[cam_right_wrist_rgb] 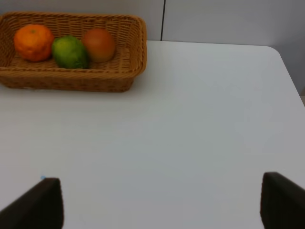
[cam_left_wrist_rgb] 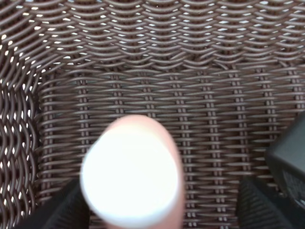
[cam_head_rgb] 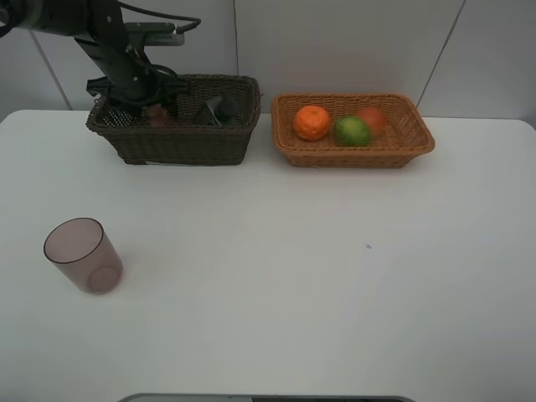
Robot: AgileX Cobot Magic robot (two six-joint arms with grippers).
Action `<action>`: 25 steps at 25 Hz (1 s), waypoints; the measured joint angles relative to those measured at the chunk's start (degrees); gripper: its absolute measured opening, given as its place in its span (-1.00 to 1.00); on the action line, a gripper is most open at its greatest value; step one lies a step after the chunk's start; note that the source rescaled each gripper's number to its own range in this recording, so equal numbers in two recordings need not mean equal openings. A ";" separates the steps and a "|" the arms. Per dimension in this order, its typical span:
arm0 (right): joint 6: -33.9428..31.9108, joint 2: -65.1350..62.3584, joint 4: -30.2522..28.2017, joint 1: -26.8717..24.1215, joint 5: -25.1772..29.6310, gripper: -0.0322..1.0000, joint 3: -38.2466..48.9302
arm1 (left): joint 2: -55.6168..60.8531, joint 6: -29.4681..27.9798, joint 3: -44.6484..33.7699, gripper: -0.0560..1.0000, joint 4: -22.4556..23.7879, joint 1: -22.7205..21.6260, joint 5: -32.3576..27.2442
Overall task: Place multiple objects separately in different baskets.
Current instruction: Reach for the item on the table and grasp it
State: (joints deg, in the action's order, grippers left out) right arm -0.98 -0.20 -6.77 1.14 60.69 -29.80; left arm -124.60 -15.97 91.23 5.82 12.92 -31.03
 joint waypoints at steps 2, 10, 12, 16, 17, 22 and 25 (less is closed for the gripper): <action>0.00 0.00 0.00 0.00 0.00 0.60 0.00 | 0.39 0.00 0.00 0.66 0.00 0.00 0.00; 0.00 0.00 0.00 0.00 0.00 0.60 0.00 | 4.09 0.48 0.04 0.75 0.00 0.00 -0.13; 0.00 0.00 0.00 0.00 0.00 0.60 0.00 | 5.33 1.46 0.04 0.85 0.00 0.00 -0.72; 0.00 0.00 0.00 0.00 0.00 0.60 0.00 | 8.56 3.24 0.04 0.97 0.00 0.48 -4.83; 0.00 0.00 0.00 0.00 0.00 0.60 0.00 | 9.51 3.96 0.04 0.98 0.00 0.63 -6.39; 0.00 0.00 0.00 0.00 0.00 0.60 0.00 | 14.37 8.44 -0.35 0.98 -0.47 1.42 -15.35; 0.00 0.00 0.00 0.00 0.00 0.60 0.00 | 18.54 13.60 -4.73 0.98 -2.11 2.40 -17.00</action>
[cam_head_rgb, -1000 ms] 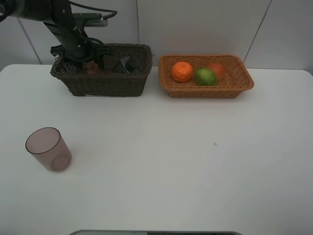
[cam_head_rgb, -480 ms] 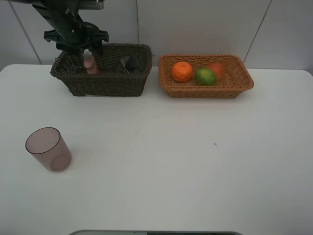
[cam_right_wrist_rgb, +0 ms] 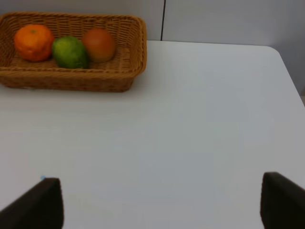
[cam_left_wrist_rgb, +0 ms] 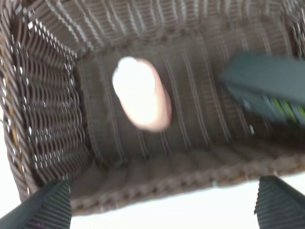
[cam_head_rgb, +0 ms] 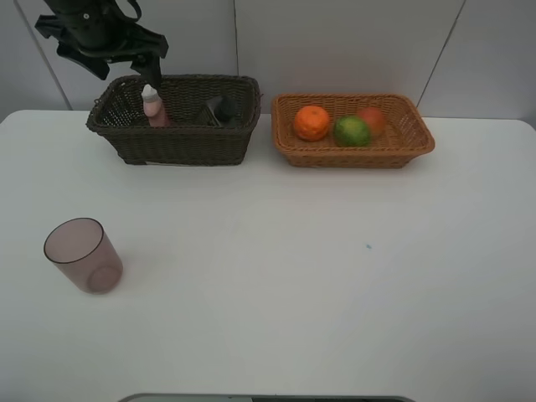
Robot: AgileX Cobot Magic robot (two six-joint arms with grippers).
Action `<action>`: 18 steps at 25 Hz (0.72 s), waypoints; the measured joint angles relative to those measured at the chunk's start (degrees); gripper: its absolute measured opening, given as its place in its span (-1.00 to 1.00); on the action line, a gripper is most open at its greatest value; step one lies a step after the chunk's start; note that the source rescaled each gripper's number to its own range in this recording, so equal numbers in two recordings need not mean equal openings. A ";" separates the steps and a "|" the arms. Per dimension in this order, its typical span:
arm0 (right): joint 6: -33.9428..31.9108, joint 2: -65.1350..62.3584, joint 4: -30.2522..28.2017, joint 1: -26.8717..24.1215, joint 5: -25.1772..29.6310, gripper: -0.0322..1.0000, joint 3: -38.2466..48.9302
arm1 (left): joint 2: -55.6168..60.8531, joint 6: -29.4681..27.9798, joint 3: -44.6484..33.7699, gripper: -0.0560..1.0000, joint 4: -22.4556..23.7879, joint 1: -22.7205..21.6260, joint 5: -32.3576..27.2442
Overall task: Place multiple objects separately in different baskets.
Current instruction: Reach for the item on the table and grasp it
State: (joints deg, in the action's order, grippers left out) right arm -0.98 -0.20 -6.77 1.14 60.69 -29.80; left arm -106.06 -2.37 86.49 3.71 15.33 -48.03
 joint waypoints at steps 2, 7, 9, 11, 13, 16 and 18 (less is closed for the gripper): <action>0.00 0.00 0.00 0.00 0.00 0.60 0.00 | 3.39 1.56 -4.89 0.98 -1.91 0.36 0.36; 0.00 0.00 0.00 0.00 0.00 0.60 0.00 | 12.25 2.37 -17.51 0.98 -2.86 1.81 0.75; 0.00 0.00 0.00 0.00 0.00 0.60 0.00 | 15.51 2.37 -22.30 0.98 -2.86 2.96 0.41; 0.00 0.00 0.00 0.00 0.00 0.60 0.00 | 17.89 2.37 -25.97 0.98 -3.04 4.21 0.08; 0.00 0.00 0.00 0.00 0.00 0.60 0.00 | 19.67 2.37 -29.12 0.98 -3.24 4.89 -0.48; 0.00 0.00 0.00 0.00 0.00 0.60 0.00 | 21.99 2.37 -32.44 0.98 -3.25 5.08 -0.95; 0.00 0.00 0.00 0.00 0.00 0.60 0.00 | 23.76 1.72 -34.27 0.98 -3.25 5.08 -1.00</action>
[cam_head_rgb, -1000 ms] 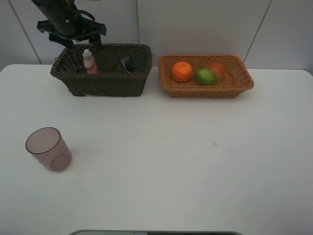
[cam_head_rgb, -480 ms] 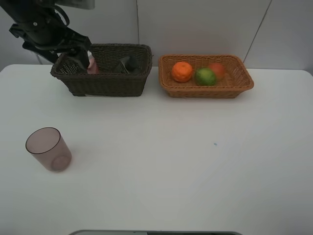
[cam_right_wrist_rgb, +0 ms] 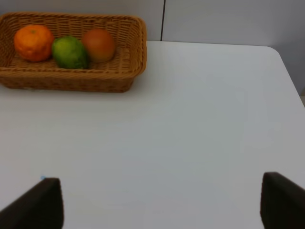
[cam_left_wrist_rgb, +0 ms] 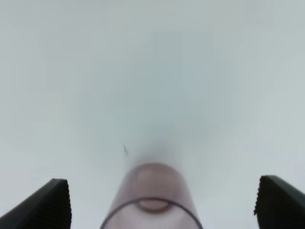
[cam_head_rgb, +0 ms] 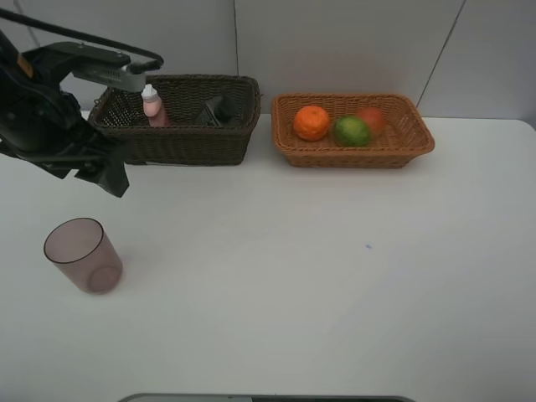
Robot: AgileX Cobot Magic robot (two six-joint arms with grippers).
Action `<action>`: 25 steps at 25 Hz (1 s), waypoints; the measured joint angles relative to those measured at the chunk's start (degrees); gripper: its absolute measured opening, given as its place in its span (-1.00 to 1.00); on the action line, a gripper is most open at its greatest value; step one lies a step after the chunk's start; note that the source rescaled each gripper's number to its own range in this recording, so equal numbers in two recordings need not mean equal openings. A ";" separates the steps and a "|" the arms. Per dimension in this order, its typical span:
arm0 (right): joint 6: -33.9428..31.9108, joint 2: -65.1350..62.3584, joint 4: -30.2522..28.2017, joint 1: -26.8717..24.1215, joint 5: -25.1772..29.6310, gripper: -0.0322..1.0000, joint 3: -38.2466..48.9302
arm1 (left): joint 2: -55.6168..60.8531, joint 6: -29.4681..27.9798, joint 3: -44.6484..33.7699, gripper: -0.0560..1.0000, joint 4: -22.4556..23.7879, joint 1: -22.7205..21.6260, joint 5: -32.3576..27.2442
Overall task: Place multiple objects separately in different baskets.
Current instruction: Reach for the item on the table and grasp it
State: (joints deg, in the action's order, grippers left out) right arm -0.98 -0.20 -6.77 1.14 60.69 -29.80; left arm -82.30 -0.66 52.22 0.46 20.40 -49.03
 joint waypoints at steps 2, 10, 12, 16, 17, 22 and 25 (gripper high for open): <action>0.00 0.00 0.00 0.00 0.00 0.60 0.00 | 1.70 -0.05 -1.73 0.98 0.00 -0.07 0.00; 0.00 0.00 0.00 0.00 0.00 0.60 0.00 | 3.58 -0.12 -5.58 0.98 -0.13 -2.89 -0.19; 0.00 0.00 0.00 0.00 0.00 0.60 0.00 | 3.58 -0.28 -5.69 0.98 -0.13 -4.83 -0.48; 0.00 0.00 0.00 0.00 0.00 0.60 0.00 | 3.58 -0.42 -6.21 0.98 -0.13 -7.85 -0.74; 0.00 0.00 0.00 0.00 0.00 0.60 0.00 | 3.59 -0.42 -6.79 0.98 -0.07 -8.33 -0.52; 0.00 0.00 0.00 0.00 0.00 0.60 0.00 | 3.64 -0.42 -11.66 0.98 -0.01 -8.48 2.86; 0.00 0.00 0.00 0.00 0.00 0.60 0.00 | 2.75 -0.42 -13.51 0.98 -0.06 -8.66 4.93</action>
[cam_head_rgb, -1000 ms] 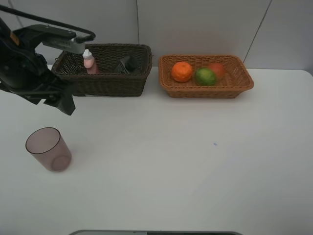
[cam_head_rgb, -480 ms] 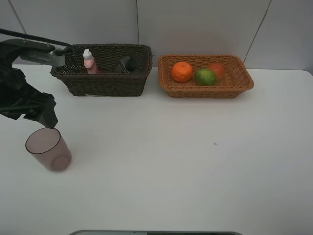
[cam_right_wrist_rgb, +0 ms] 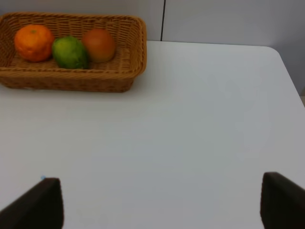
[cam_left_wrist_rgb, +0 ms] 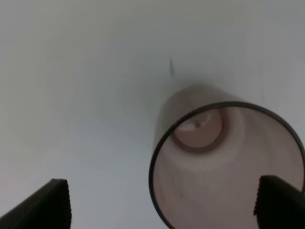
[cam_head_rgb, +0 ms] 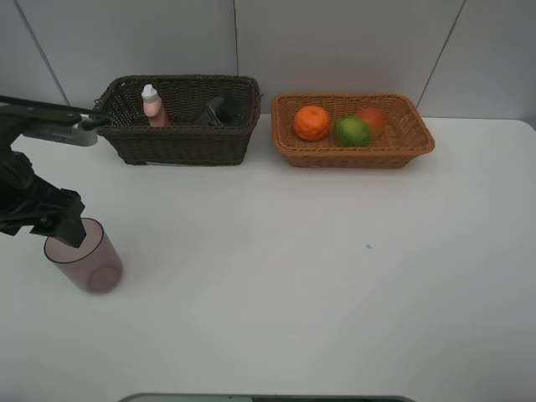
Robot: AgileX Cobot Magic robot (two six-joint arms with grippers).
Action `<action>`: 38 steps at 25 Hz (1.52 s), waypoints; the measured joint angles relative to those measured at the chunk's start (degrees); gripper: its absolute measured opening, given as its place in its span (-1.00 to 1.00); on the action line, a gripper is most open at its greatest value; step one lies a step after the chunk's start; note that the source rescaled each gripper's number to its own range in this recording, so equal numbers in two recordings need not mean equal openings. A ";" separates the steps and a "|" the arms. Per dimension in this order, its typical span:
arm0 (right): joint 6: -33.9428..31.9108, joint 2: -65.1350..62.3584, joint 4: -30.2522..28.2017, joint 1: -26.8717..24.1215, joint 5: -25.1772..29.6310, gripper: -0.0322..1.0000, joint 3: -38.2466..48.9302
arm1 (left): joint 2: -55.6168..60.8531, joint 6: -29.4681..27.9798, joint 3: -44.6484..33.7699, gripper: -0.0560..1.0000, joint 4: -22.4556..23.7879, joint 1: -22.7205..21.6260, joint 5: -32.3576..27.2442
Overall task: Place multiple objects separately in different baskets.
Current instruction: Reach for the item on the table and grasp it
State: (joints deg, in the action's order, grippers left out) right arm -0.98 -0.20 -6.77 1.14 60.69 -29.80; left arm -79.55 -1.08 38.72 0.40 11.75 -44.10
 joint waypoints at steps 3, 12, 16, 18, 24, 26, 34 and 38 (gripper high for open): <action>0.00 0.00 0.00 0.00 0.00 0.60 0.00 | -2.10 0.00 -0.32 0.98 0.00 -0.19 1.35; 0.00 0.00 0.00 0.00 0.00 0.60 0.00 | -7.16 -1.20 -0.54 0.98 -0.40 -1.43 5.57; 0.00 0.00 0.00 0.00 0.00 0.60 0.00 | -10.00 -1.27 -0.92 0.98 -0.40 -1.43 7.51; 0.00 0.00 0.00 0.00 0.00 0.60 0.00 | -11.51 -1.28 -0.92 0.98 -0.40 -1.43 8.62; 0.00 0.00 0.00 0.00 0.00 0.60 0.00 | -15.30 -1.33 -1.03 0.98 -1.37 -1.43 12.10; 0.00 0.00 0.00 0.00 0.00 0.60 0.00 | -15.63 -1.33 -1.03 0.98 -1.42 -1.43 12.51; 0.00 0.00 0.00 0.00 0.00 0.60 0.00 | -15.76 -1.33 -1.03 0.62 -1.42 -1.43 12.74; 0.00 0.00 0.00 0.00 0.00 0.60 0.00 | -15.76 -1.33 -1.03 -0.35 -1.42 -1.43 12.58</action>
State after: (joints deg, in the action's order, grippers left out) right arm -0.98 -0.20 -6.77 1.14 60.69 -29.80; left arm -95.31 -2.40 37.68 -1.02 10.31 -31.52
